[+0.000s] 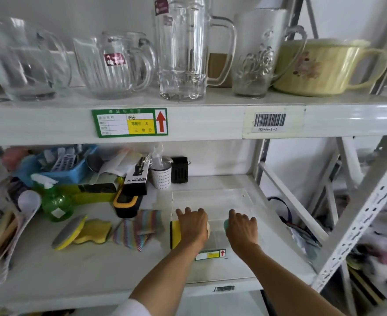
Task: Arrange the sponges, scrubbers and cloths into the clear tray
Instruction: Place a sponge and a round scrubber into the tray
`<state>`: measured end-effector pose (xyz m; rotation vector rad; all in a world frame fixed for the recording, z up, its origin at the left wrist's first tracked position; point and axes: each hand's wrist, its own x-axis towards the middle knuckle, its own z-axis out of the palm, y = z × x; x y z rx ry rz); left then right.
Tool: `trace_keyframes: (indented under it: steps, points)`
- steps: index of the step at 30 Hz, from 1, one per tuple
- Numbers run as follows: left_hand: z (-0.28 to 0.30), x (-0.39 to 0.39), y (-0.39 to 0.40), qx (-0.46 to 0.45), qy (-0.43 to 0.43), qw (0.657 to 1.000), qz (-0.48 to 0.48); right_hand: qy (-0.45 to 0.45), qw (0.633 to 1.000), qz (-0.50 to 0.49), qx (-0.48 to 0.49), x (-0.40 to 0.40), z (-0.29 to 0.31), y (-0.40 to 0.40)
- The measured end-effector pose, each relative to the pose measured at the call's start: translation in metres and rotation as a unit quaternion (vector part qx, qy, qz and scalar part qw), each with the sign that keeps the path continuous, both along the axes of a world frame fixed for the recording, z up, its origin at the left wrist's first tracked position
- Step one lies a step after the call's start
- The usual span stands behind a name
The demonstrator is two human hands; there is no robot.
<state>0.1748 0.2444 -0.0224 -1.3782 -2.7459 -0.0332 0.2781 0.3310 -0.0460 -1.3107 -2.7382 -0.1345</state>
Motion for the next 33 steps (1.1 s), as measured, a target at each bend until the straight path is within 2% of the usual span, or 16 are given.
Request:
trace_keyframes:
  steps: [6,12,16,18,20,25,30,33]
  points:
    - [-0.005,0.001,0.005,-0.038,0.041,0.998,0.008,-0.066,0.997,0.047,0.000,-0.008,-0.012,-0.002]
    - [-0.007,-0.001,0.004,-0.071,0.056,0.996,0.005,-0.049,0.996,0.072,-0.023,-0.012,-0.014,-0.003]
    - [-0.004,-0.007,0.005,-0.067,0.034,0.997,-0.002,-0.042,0.995,0.083,-0.020,-0.014,-0.012,-0.003]
    - [-0.003,-0.012,0.003,-0.030,0.014,0.999,-0.008,-0.043,0.995,0.085,-0.014,-0.015,-0.011,-0.004]
    - [0.000,-0.017,-0.001,0.049,-0.003,0.999,-0.020,-0.016,0.997,0.071,-0.007,-0.018,-0.008,-0.005]
    - [0.011,-0.048,-0.024,0.205,0.004,0.979,-0.017,0.126,0.991,0.044,0.025,-0.049,0.017,-0.013]
    - [-0.002,-0.092,-0.074,0.237,0.010,0.971,0.037,0.216,0.971,0.104,0.016,-0.107,0.047,-0.045]
    - [-0.015,-0.119,-0.109,0.241,-0.008,0.967,0.088,0.231,0.960,0.160,0.006,-0.144,0.052,-0.080]
